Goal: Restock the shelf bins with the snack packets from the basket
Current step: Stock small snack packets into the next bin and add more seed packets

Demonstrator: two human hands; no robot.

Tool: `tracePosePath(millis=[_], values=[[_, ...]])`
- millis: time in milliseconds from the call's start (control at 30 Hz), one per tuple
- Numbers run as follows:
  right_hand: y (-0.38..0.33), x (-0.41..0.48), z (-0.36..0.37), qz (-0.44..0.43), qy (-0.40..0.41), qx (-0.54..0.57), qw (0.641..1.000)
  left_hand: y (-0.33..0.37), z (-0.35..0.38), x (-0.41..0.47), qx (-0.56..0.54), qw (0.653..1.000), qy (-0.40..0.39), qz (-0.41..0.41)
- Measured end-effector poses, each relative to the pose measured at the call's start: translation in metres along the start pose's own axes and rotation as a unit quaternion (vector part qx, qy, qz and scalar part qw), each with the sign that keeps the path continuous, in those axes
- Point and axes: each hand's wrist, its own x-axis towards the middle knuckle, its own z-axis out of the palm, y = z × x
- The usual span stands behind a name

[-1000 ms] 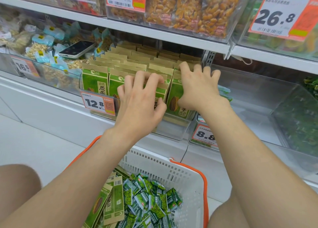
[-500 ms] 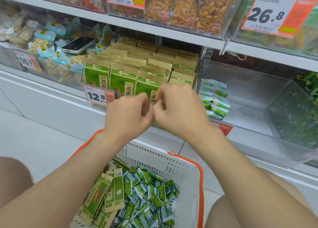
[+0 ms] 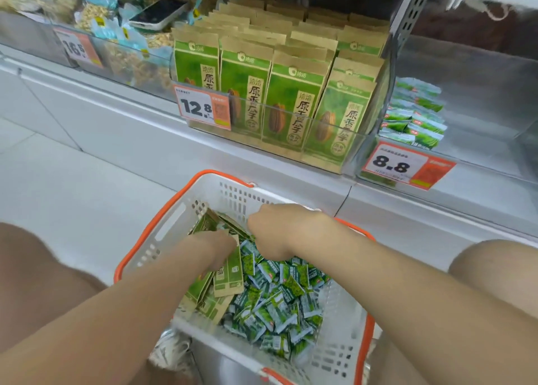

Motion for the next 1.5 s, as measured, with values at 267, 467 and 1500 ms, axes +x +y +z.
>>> tracePosePath(millis=[267,467,1500], values=[[0.000,0.019,0.008,-0.017,-0.018,-0.010,1.000,-0.019,0.021,0.022,0.029,1.000,0.002,0.008],[0.006,0.024,0.008,-0.016,-0.006,-0.020,1.000,-0.020,0.015,0.029,0.056,0.994,0.093,0.017],[0.095,-0.101,-0.052,0.035,0.474,0.384,0.792,0.046,-0.150,-0.153,-0.601,0.691,0.256,0.310]])
